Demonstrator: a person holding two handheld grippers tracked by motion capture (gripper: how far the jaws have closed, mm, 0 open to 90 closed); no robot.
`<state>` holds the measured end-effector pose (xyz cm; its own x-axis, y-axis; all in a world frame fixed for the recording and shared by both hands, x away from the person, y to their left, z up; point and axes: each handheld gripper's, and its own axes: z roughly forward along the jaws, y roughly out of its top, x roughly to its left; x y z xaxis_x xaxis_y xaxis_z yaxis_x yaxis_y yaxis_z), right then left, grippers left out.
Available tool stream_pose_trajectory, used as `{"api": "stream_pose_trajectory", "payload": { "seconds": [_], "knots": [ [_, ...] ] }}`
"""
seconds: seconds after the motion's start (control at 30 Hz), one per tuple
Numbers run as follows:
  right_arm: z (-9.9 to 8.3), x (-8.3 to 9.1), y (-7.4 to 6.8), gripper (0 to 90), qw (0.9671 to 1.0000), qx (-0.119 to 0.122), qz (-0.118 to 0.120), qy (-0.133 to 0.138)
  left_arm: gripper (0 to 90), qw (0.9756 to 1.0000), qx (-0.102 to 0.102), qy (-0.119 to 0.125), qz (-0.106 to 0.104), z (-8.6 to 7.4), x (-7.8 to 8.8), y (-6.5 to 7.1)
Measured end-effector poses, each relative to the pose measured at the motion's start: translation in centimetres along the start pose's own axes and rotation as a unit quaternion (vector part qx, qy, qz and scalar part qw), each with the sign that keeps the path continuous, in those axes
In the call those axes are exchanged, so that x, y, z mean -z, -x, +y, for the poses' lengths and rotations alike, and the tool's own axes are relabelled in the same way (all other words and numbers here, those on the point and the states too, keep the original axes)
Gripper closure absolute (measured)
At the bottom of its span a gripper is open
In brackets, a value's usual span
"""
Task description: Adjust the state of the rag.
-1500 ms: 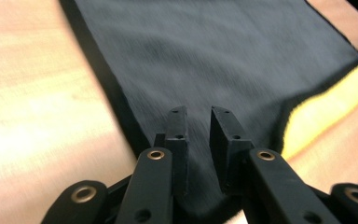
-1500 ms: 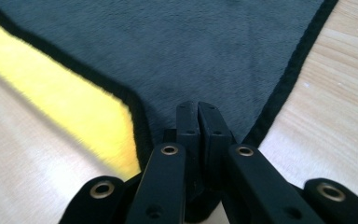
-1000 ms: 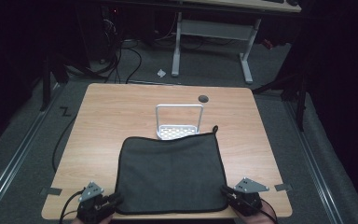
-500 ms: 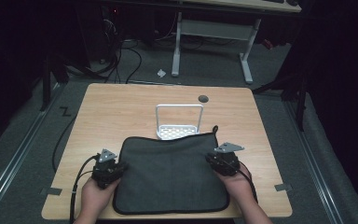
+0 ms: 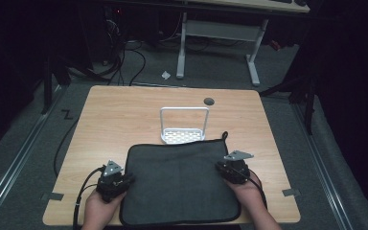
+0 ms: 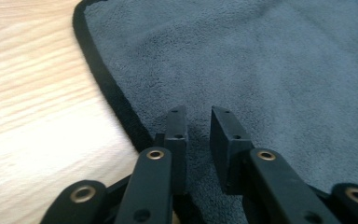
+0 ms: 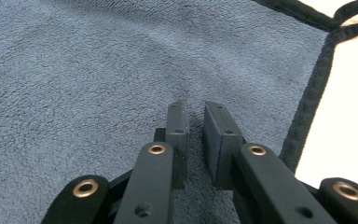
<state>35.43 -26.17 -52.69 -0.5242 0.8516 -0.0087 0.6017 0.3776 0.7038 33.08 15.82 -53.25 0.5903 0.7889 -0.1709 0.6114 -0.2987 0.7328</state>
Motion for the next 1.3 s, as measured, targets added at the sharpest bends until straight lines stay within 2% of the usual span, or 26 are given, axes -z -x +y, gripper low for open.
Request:
{"api": "stream_pose_trajectory", "payload": {
  "seconds": [0.03,0.13,0.17,0.2,0.23,0.3,0.57,0.73,0.8,0.83,0.87,0.93,0.97,1.0,1.07,1.13,1.2,1.23,1.27,1.3],
  "knots": [
    [0.0,0.0,0.0,81.3,1.0,0.0,0.0,0.0,76.7,1.0,0.0,0.0,0.0,0.0,0.0,0.0],
    [-1.0,1.0,1.5,82.2,0.9997,-0.021,-0.011,0.0,76.7,0.9998,-0.008,-0.001,-0.017,0.5,-0.9,1.3],
    [-1.2,1.2,1.9,83.3,0.9996,-0.025,-0.013,0.001,76.7,0.9998,-0.008,-0.001,-0.017,0.5,-0.9,1.3],
    [-1.2,1.2,1.9,83.3,0.9996,-0.025,-0.013,0.001,76.7,0.9997,-0.012,0.0,-0.02,0.6,-1.2,1.7],
    [-1.7,1.6,2.6,84.1,0.9992,-0.037,-0.017,0.003,76.1,0.9994,-0.024,0.001,-0.025,0.8,-1.7,2.4],
    [-2.1,1.9,3.1,84.0,0.9988,-0.043,-0.023,0.007,74.5,0.9991,-0.031,0.003,-0.027,0.9,-2.0,3.0],
    [-2.9,2.8,4.6,82.9,0.9969,-0.052,-0.058,0.004,73.3,0.9984,-0.034,0.007,-0.045,1.2,-2.7,3.8],
    [-3.1,3.0,4.9,77.4,0.9962,-0.063,-0.06,0.007,71.5,0.998,-0.036,0.008,-0.052,1.2,-2.8,3.8],
    [-3.0,3.1,4.8,75.1,0.9961,-0.062,-0.062,0.008,69.3,0.998,-0.039,0.009,-0.048,1.2,-2.7,3.7],
    [-2.9,3.4,4.7,72.0,0.9959,-0.06,-0.064,0.021,67.3,0.9984,-0.038,0.018,-0.038,1.3,-2.4,3.4],
    [-2.8,3.6,4.6,71.2,0.9957,-0.062,-0.063,0.028,65.4,0.9984,-0.038,0.018,-0.038,1.3,-2.4,3.4],
    [-2.6,3.7,4.5,70.0,0.9957,-0.063,-0.06,0.033,64.3,0.9988,-0.026,0.029,-0.03,1.5,-2.2,2.5],
    [-2.4,3.7,4.3,66.2,0.996,-0.062,-0.052,0.038,61.4,0.9992,-0.015,0.033,-0.019,1.9,-2.3,1.4],
    [-2.3,3.6,4.1,63.3,0.9963,-0.059,-0.051,0.038,60.5,0.9992,-0.015,0.033,-0.019,1.9,-2.3,1.4],
    [-2.2,3.4,3.9,61.7,0.9968,-0.053,-0.048,0.037,60.3,0.9994,-0.014,0.031,0.003,2.5,-2.6,0.4],
    [-2.1,3.2,3.5,59.0,0.9974,-0.045,-0.042,0.037,57.5,0.9991,-0.014,0.033,0.021,3.5,-3.1,-0.4],
    [-2.1,3.2,3.1,58.0,0.9979,-0.036,-0.03,0.045,54.9,0.999,-0.011,0.03,0.03,4.4,-4.0,-0.9],
    [-2.0,3.1,2.8,56.2,0.998,-0.029,-0.026,0.05,52.1,0.9991,-0.004,0.026,0.033,5.2,-5.0,-1.4],
    [-2.0,3.1,2.7,55.8,0.9981,-0.027,-0.025,0.05,51.1,0.9991,-0.004,0.026,0.033,5.2,-5.0,-1.4],
    [-1.9,3.0,2.6,55.4,0.9982,-0.024,-0.024,0.05,50.1,0.9989,-0.001,0.025,0.04,6.0,-6.0,-1.6]
  ]
}}
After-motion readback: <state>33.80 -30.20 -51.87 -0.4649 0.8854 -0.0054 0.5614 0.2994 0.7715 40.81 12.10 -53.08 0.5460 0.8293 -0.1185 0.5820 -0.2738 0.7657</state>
